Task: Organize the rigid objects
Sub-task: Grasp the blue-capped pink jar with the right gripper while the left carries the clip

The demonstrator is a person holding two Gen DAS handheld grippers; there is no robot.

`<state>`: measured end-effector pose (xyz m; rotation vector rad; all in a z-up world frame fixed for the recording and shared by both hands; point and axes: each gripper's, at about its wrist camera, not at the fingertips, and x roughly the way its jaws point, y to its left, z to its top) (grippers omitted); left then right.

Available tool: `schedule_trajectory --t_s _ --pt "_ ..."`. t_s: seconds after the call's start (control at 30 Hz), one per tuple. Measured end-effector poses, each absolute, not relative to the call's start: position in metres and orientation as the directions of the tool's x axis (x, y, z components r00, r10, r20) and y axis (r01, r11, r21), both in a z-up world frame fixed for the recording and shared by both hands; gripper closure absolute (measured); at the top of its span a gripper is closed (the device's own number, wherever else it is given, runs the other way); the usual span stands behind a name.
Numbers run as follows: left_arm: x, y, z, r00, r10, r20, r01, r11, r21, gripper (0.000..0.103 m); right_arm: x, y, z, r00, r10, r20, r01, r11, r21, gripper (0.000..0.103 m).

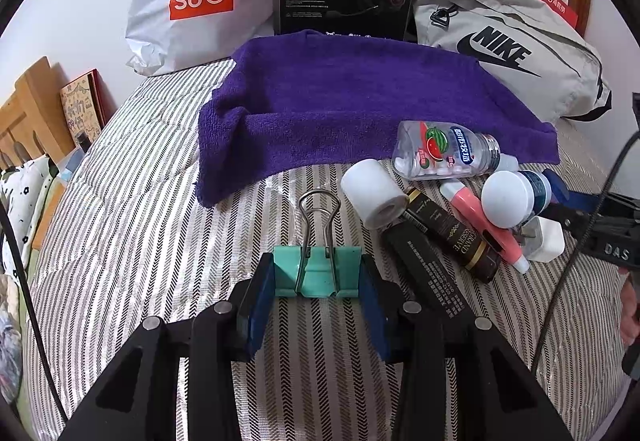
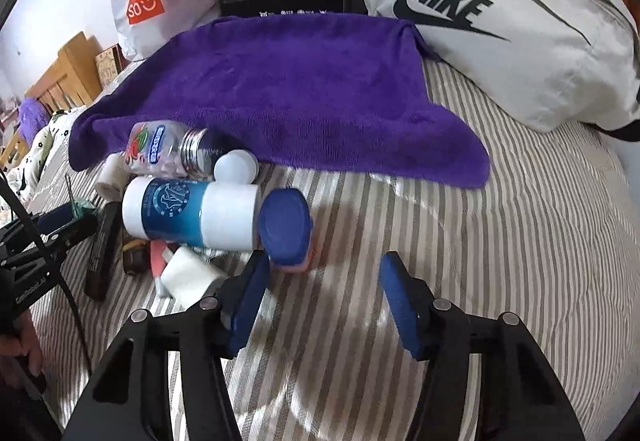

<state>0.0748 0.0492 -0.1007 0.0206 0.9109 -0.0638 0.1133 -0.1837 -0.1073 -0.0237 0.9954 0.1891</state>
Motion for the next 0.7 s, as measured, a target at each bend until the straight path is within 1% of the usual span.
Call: schedule_trajectory --t_s 0.1,0.13,0.17,0.2,0.27,0.57,0.7 --pt "0.075 0.049 -0.101 0.611 -0.048 -0.79 0.063 0.998 -0.011 0.063 0.118 -0.181 -0.108 0.544 0.142 -0.827 -0.175 0.983 0.054 0.052" --pt "0.075 0.049 -0.101 0.611 -0.048 -0.79 0.063 0.998 -0.011 0.063 0.12 -0.18 -0.108 0.55 0.145 -0.823 -0.18 0.982 0.053 0.057" --pt "0.075 0.049 -0.1 0.61 -0.048 -0.791 0.064 0.998 -0.012 0.063 0.121 -0.179 -0.108 0.554 0.149 -0.819 -0.186 0.981 0.053 0.065" --pt "0.075 0.049 -0.101 0.61 -0.048 -0.791 0.064 0.998 -0.011 0.064 0.123 -0.177 -0.108 0.555 0.149 -0.818 -0.194 0.98 0.047 0.068" --pt "0.075 0.049 -0.1 0.609 -0.049 -0.792 0.067 0.998 -0.01 0.064 0.123 -0.175 -0.108 0.558 0.145 -0.817 -0.204 0.978 0.035 0.08" --pt "0.072 0.064 -0.097 0.592 -0.092 -0.801 0.045 0.996 -0.082 0.064 0.115 -0.194 -0.099 0.545 0.204 -0.813 -0.202 0.973 0.109 0.08" --pt "0.07 0.068 -0.095 0.59 -0.081 -0.803 0.03 0.996 -0.079 0.064 0.104 -0.203 -0.094 0.548 0.215 -0.808 -0.194 0.973 0.128 0.08"
